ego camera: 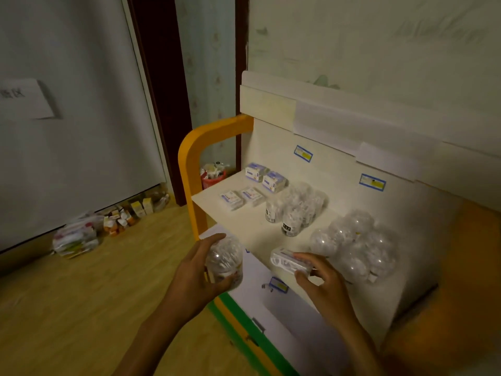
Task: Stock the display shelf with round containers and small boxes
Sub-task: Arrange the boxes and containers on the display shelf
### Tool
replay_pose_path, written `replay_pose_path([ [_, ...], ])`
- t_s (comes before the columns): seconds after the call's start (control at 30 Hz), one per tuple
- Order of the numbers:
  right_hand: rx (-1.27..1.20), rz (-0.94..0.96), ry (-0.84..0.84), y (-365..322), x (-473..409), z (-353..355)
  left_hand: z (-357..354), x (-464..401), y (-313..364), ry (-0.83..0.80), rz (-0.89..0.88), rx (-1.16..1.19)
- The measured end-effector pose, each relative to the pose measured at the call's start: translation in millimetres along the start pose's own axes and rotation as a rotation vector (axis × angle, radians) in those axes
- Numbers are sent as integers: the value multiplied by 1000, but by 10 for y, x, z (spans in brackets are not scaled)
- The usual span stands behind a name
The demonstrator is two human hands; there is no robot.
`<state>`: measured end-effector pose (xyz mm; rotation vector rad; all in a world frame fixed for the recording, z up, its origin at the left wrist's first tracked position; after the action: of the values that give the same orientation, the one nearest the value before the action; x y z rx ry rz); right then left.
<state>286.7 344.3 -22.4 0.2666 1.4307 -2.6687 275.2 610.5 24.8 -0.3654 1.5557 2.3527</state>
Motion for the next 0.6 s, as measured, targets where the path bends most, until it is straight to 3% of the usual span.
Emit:
replay_pose_path([
  [0.33, 23, -24, 47, 116, -1167, -684, 326, -1269, -564, -70, -51, -7],
  [0.6, 213, -59, -4, 264, -1808, -1333, 448, -2070, -941, -150, -90, 45],
])
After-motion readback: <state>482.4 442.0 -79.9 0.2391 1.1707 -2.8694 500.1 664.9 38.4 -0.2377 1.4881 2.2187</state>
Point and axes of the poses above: each hand's wrist, its own x-axis away from the middle knuckle, its own z-axis out of the back of the hand, y = z × x, the point moved 8 cm from there along -x, towards the middle knuckle, and after that the axes turned 13 degrees about x, right-handed, at the moved point
